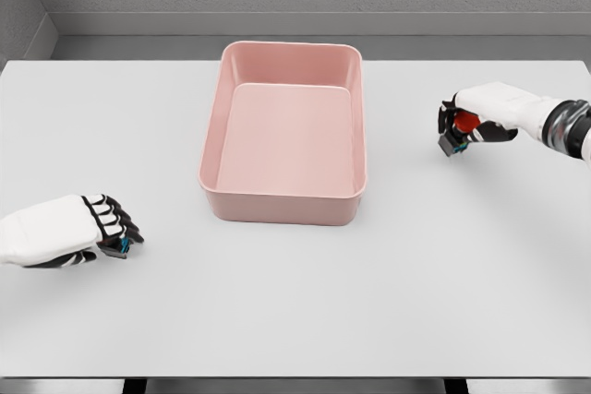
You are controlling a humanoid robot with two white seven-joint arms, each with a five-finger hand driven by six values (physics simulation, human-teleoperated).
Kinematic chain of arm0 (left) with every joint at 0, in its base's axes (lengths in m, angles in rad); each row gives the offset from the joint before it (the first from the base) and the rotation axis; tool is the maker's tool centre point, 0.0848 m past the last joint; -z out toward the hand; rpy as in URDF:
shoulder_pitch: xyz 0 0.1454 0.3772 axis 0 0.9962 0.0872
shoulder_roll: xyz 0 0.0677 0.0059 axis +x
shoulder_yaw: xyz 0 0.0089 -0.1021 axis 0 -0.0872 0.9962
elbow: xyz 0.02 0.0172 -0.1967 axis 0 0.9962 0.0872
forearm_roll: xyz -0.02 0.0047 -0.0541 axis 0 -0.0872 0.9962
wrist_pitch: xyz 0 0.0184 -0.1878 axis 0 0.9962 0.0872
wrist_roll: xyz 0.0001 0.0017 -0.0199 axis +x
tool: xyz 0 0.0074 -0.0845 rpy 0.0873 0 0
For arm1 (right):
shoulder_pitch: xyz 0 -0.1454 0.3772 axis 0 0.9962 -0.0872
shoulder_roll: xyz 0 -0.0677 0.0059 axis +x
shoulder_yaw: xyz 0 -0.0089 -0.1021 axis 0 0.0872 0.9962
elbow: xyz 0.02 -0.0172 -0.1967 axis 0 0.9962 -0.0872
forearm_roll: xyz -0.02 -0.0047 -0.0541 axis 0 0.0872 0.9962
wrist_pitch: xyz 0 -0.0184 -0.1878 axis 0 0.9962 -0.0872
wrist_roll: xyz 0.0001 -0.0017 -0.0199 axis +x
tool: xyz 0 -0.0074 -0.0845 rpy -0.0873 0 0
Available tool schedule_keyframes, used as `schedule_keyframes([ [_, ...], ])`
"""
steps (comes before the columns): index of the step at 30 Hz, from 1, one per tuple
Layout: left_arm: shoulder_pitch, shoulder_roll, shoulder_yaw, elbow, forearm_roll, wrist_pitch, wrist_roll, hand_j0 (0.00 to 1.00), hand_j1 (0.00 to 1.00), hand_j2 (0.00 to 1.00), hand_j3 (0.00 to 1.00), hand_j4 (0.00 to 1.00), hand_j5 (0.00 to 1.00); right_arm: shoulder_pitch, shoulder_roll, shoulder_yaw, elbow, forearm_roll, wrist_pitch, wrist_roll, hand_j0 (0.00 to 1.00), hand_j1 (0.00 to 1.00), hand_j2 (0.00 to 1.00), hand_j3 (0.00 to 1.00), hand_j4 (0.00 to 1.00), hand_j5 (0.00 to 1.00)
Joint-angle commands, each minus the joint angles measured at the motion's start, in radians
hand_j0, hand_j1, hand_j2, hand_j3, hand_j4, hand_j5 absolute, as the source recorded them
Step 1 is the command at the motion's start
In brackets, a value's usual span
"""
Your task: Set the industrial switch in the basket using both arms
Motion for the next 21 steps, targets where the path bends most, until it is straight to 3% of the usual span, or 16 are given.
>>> schedule_keyframes([
  [1, 0.000, 0.002, 0.001, 0.001, 0.010, 0.001, 0.001, 0.79, 0.79, 0.79, 0.79, 0.79, 0.79, -0.002, 0.000, -0.001, -0.002, 0.000, -0.001, 0.008, 0.43, 0.43, 0.43, 0.43, 0.43, 0.43],
  [17, -0.018, -0.008, -0.002, 0.015, 0.008, 0.001, -0.002, 0.77, 0.77, 0.77, 0.77, 0.77, 0.77, -0.055, 0.004, -0.010, -0.058, 0.000, 0.022, 0.056, 0.43, 0.43, 0.43, 0.43, 0.43, 0.43],
  [21, -0.018, -0.008, -0.002, 0.015, 0.001, 0.001, -0.004, 0.61, 0.61, 0.61, 0.61, 0.61, 0.61, -0.067, 0.006, -0.018, -0.060, 0.000, 0.022, 0.079, 0.43, 0.43, 0.43, 0.43, 0.43, 0.43],
])
